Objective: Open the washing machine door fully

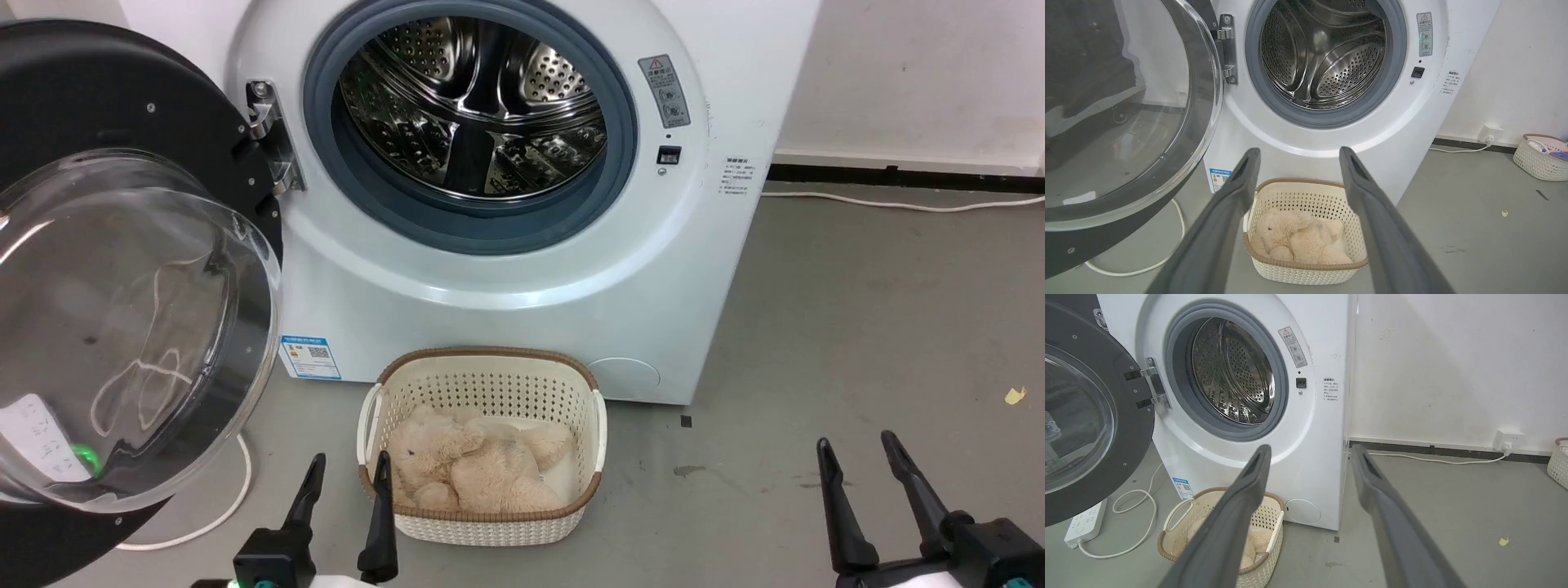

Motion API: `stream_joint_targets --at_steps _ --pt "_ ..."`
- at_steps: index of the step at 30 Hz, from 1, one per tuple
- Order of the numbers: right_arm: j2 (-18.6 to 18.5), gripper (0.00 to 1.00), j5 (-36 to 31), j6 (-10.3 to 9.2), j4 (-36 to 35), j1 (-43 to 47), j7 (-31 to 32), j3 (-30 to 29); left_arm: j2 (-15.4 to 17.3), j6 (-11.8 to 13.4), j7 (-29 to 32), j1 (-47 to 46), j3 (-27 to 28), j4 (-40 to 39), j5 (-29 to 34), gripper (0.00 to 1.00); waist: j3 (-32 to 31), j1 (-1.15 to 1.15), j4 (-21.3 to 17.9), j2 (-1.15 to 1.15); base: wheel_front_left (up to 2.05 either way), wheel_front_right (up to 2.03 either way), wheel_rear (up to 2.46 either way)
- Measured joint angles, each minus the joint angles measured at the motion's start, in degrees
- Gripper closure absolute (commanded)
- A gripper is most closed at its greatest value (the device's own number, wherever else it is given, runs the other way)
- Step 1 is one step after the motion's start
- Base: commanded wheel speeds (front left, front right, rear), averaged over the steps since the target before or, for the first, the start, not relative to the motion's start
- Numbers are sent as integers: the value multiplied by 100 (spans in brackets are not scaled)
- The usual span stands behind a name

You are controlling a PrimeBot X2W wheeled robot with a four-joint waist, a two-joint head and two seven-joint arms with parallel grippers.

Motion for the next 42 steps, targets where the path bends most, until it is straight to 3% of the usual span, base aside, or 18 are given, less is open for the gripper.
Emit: stream_joint_targets --at_steps 17,18,42 --pt "16 0 1 0 94 -1 0 24 -229 -338 0 1 305 96 288 0 -59 0 28 0 0 0 0" --pt "16 100 1 0 94 -1 1 26 -249 -354 2 -1 318 97 289 100 -61 0 30 0 0 0 0" --pt "15 100 -58 0 83 -23 212 49 -330 -485 214 -8 506 40 494 100 -36 1 25 0 0 0 0"
